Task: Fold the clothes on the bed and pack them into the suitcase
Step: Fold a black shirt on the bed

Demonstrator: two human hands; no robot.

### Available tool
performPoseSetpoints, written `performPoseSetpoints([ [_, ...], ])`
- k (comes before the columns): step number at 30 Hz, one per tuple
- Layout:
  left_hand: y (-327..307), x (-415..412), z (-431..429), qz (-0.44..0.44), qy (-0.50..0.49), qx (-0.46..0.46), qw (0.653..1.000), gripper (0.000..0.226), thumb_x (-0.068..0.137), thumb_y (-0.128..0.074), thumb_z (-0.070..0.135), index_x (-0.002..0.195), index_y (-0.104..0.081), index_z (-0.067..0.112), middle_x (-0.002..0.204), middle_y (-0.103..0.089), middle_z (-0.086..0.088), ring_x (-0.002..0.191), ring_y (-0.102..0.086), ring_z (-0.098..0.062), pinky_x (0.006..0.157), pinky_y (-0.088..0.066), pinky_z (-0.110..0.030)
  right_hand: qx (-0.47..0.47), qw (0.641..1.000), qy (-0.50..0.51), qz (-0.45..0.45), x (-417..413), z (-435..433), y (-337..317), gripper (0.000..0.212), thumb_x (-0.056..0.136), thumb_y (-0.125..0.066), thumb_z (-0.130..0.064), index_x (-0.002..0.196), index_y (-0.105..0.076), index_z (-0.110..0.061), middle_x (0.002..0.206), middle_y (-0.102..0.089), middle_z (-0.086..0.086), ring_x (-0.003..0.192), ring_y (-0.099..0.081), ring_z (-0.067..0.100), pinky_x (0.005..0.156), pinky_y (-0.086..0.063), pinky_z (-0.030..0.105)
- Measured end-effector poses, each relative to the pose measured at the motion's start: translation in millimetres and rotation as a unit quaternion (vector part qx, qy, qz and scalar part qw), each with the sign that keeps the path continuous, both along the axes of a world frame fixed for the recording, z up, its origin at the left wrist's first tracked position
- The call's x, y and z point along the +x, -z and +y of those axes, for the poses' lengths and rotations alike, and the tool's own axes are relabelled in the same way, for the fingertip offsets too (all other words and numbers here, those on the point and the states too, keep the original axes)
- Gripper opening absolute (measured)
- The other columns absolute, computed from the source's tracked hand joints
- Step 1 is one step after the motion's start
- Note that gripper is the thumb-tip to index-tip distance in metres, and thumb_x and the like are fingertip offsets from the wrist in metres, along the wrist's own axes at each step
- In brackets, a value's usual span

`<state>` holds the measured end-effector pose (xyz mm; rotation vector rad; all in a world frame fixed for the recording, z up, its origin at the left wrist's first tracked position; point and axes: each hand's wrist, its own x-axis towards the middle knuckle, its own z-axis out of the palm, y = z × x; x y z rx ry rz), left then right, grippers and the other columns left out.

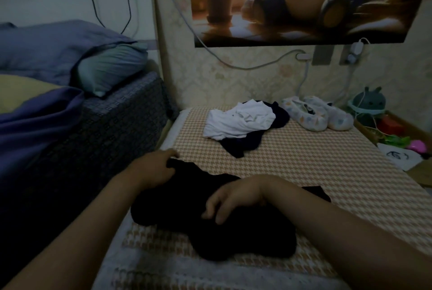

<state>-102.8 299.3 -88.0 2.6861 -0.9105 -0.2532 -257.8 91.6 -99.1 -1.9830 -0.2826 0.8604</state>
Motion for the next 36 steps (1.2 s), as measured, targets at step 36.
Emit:
performPoseSetpoints([
  [36,54.0,-0.8,-119.2,-0.102,0.065,0.138,0.983,0.060,0.097,-0.049,0.031,0.150,-0.023,0.019,0.143,-0.037,-0.013,0.124,-0.044,-0.032,0.095,-0.043,-0.042,-0.432,0.788,0.256,-0.358,-17.1,-156.8,46.5,0.056,0.078,-0.062,-0.054,0.126,-0.043,-0.033,0.116,-0.042,-0.005,0.096,-0.053,0.017,0.070,-0.046,0.031],
])
